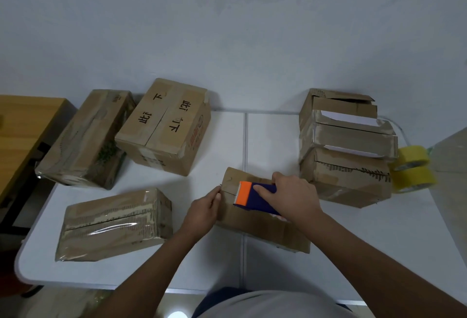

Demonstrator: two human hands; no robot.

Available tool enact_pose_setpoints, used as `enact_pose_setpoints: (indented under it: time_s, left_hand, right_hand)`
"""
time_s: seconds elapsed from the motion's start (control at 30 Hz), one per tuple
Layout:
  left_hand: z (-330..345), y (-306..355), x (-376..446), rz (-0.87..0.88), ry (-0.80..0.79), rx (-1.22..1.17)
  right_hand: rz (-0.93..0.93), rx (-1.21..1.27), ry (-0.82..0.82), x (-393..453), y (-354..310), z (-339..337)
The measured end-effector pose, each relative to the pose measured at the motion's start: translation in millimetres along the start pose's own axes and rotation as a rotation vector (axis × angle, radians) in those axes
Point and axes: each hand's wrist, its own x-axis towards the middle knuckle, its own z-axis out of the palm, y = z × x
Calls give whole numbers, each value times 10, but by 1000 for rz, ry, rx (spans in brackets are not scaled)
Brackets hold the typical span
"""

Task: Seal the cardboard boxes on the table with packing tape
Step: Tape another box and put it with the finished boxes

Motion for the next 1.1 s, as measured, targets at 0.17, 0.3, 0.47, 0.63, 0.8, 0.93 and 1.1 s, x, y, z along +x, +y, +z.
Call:
enact_pose_setpoints:
  time_s: [0.17,0.3,0.47,0.63,0.8,0.93,1.1]
  left_hand:
    - [-182,16,121,275,-249,284]
    - [-139,38,410,524,-349,700]
    - [-104,46,601,558,-390,820]
    - [-122,-3,595,538,-407,795]
    - [-139,13,608,487,-461,801]
    - [-116,8,611,491,-460,793]
    - [-121,13,618,495,-459,801]
  right_hand:
    - [4,-8,-12,9,-1,-23]
    - [6,-6,-22,16,-5,-5]
    - [-22,-42,-108,51,17,-90]
    - [-30,-5,-179,111,124,-138]
    - [32,69,-209,1,711,-208]
    - [85,79,-242,-128,1136,-170]
    - [122,129,-233,-211,1333,16]
